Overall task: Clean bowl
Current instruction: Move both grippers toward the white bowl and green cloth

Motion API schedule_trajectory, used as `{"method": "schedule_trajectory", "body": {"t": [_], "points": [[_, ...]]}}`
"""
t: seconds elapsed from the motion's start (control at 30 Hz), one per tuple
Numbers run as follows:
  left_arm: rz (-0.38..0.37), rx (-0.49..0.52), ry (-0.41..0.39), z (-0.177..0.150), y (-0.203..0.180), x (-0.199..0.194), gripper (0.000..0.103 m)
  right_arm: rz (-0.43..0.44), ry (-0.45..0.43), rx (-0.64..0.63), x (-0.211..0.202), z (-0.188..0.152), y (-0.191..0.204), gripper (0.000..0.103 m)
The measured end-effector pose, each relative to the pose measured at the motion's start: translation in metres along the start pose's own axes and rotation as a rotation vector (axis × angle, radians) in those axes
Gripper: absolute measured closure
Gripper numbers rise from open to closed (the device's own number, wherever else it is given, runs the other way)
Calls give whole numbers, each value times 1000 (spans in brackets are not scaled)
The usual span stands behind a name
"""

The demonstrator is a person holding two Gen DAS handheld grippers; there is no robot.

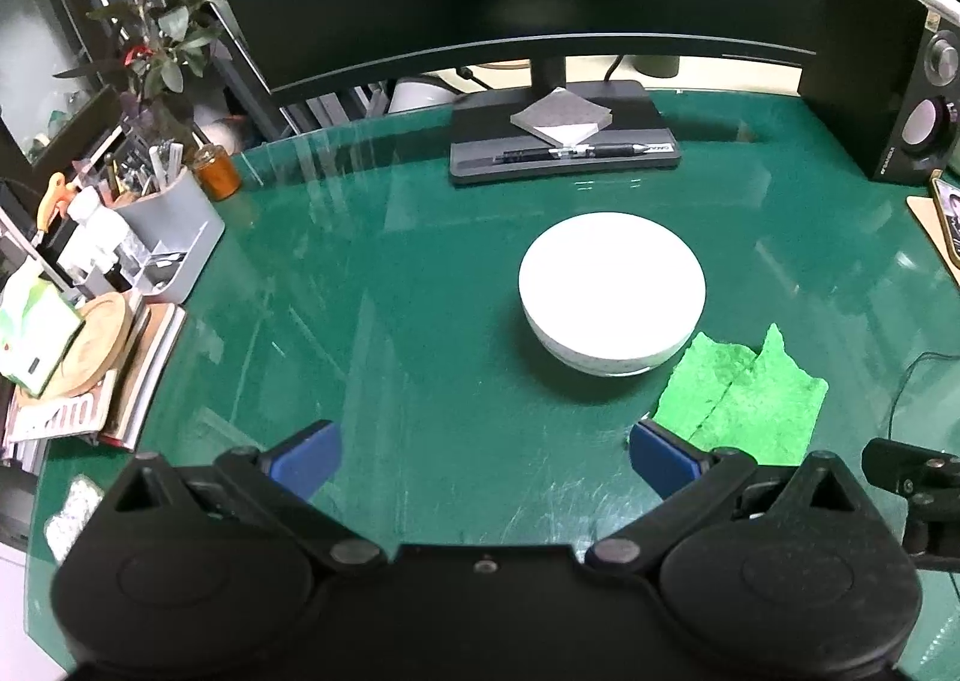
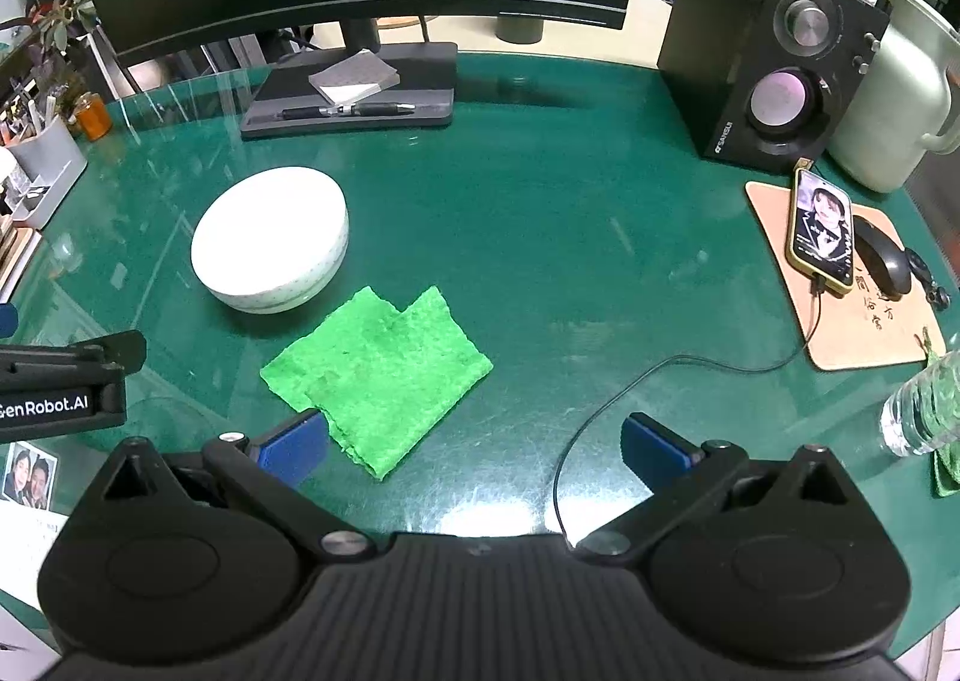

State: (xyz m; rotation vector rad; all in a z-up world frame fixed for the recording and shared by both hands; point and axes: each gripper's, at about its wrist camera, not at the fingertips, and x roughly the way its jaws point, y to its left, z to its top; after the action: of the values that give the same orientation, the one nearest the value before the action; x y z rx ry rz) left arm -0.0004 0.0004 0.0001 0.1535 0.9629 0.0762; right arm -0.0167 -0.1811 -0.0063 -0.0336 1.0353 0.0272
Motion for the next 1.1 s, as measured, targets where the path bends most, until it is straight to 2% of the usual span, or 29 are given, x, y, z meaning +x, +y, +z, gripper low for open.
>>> {"method": "schedule_trajectory", "body": {"t": [0.23,0.3,0.4,0.6,0.7,0.87,0.97,1.1], "points": [[9,33,-58,-2,3,-2,0,24,2,4,-3,4,0,0],[11,42,-74,-2,4,-2,0,18,-27,15,-4,5,-3,0],[-22,51,-64,4,5,4,0,-12,-76,19,-5,3,-8,0],[-30,55,7,7,-3,28,0,9,11,-15,16,2,-6,0],[-42,52,11,6,-2,25,0,24,10,-7,16,1,-3,0],[-60,27,11,8,-1,21,0,24,-35,4,9,5,2,0],[-98,24,28,9,0,20,0,31,-57,13,4,7,2,0],[-100,46,11,6,0,23,0,81,-95,35,0,8,-3,0]]}}
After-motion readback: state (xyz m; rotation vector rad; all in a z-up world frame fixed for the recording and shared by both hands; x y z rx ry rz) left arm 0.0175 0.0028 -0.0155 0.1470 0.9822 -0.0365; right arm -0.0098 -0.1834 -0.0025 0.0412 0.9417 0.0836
